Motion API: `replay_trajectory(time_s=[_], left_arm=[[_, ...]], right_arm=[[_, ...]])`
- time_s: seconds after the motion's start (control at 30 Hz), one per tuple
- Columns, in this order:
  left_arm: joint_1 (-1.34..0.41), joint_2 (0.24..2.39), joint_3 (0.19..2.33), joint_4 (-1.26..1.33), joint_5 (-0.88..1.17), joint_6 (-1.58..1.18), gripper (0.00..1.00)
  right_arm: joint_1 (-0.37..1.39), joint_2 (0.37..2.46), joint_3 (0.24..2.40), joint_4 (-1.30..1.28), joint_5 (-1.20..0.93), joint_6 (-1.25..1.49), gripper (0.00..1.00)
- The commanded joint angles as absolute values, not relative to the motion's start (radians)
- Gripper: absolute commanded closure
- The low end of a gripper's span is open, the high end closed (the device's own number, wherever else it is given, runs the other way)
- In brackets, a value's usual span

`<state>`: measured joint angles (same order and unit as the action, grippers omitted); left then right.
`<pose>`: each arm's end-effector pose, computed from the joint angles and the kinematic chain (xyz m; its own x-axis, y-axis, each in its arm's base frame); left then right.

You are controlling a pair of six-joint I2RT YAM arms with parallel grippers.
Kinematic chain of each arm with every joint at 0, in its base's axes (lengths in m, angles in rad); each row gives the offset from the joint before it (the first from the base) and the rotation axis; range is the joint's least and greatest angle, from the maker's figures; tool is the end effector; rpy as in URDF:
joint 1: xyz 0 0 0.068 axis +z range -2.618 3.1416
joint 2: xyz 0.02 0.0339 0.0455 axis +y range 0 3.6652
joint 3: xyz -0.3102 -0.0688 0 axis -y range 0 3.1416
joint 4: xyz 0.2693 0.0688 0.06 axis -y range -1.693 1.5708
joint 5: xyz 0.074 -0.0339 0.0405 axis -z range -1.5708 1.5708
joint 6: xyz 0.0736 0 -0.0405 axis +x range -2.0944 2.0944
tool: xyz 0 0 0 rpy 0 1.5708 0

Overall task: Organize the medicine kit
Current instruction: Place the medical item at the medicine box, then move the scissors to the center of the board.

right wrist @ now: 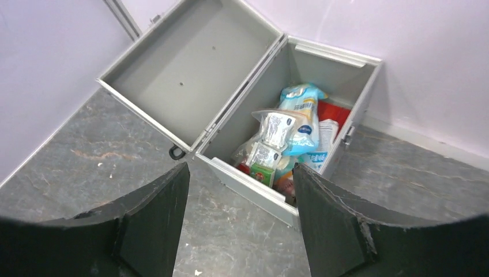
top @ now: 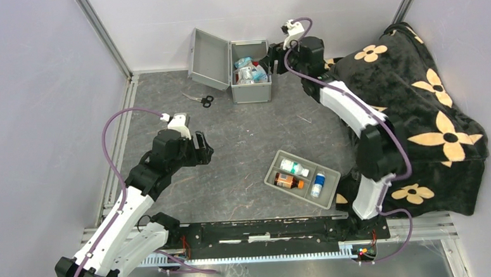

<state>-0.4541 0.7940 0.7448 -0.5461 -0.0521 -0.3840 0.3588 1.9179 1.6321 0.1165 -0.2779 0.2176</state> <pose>0.1784 -0.0828 0.2987 -0.6168 -0.1152 -0.7786 0.1814 0.9418 -0.2831 0.5018 0.2098 0.3625 -0.2816 0.1161 -0.9525 -0.5429 0.7992 0.2579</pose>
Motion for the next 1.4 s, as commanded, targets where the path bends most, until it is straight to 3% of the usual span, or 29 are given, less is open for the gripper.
replay_trajectory(time_s=[0.0,0.27,0.6,0.73,0.9,1.37], left_arm=[[-0.454,0.794,0.775,-0.527,-0.153,-0.425,0.15],[-0.453,0.902,0.780,-0.321,-0.287,-0.639,0.14],[-0.382,1.168,0.816,-0.070,-0.421,-0.737,0.32],[-0.266,1.268,0.809,0.125,-0.277,-0.767,0.55],[-0.147,1.427,0.870,0.245,-0.148,-0.785,0.97],[-0.049,1.981,1.194,0.515,0.127,-0.815,0.98]], right_arm=[[0.344,1.674,1.450,0.161,-0.170,0.223,0.27],[0.324,1.298,0.972,0.165,-0.153,0.349,0.26],[0.325,0.983,0.624,0.066,-0.272,0.368,0.33],[0.326,0.890,0.564,-0.010,-0.246,0.335,0.36],[0.324,0.816,0.529,-0.072,-0.260,0.319,0.39],[0.325,0.733,0.450,-0.123,-0.251,0.346,0.40]])
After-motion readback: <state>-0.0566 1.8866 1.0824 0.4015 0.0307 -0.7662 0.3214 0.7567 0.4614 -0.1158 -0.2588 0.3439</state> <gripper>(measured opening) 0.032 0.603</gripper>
